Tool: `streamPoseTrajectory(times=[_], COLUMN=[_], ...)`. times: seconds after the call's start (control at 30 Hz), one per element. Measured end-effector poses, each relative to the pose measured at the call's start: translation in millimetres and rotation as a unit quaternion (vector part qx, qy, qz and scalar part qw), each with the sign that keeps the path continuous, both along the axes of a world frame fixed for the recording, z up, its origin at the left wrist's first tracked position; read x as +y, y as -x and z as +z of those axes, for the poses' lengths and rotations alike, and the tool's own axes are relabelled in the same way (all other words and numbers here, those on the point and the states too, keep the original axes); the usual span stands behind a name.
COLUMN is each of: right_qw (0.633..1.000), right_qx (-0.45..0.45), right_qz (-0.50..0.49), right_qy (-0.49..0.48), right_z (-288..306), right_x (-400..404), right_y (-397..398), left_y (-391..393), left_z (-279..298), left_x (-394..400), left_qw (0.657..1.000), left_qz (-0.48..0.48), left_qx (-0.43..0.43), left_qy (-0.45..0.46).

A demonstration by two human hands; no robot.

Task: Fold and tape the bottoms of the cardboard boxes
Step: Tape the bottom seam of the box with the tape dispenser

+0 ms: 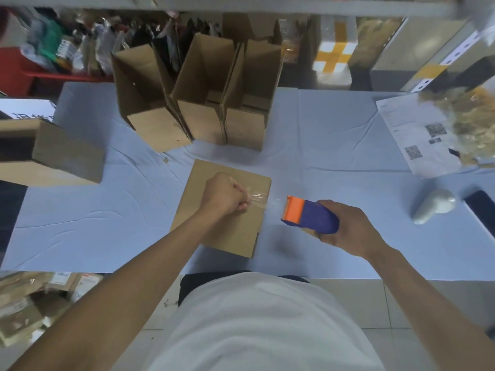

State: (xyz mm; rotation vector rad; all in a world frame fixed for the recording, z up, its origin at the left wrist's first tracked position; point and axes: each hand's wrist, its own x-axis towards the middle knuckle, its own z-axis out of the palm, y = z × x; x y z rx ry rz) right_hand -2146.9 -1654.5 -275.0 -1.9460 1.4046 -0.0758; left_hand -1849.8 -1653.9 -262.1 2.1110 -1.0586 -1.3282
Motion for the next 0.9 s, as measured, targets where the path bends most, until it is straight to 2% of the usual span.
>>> streamPoseTrajectory(times=[0.13,0.23,0.37,0.5,0.57,0.67,0.73,0.8,0.9], right_qw=[1.000,1.000,0.999,0.997,0.996,0.991,0.989,0.985,0.979], right_qx=[0.006,0.006,0.017,0.058,0.074,0.102,0.117,0.140,0.177], right_qz=[0.009,0.010,0.020,0.040,0.053,0.080,0.093,0.099,0.104], right_qy=[-0.003,-0.017,-0.022,-0.019,-0.023,-0.017,-0.012,-0.014,-0.021], right_z=[0,0,-1,-2,-1,1,2,3,6], right_x=[-6,-8,-10,-12,-13,-15,-18,-21,-25], right_y=[-4,-7,-13,-18,-24,-38,-49,-58,-64], left_y=[0,2,13,16,12,4,3,3,7], left_z=[-4,-3,11,18,18,9,8,8,6], left_x=[-5,-11,-18,-27,-26,-17,-10,-6,-2], left_qw=[0.998,0.984,0.931,0.878,0.879,0.919,0.943,0.958,0.958], left_qz=[-0.039,-0.101,-0.219,-0.283,-0.321,-0.377,-0.331,-0.287,-0.284], left_qx=[-0.049,-0.143,-0.292,-0.385,-0.352,-0.101,0.006,0.016,-0.011], left_qy=[-0.021,-0.026,-0.030,-0.033,0.008,0.057,0.030,0.017,0.045])
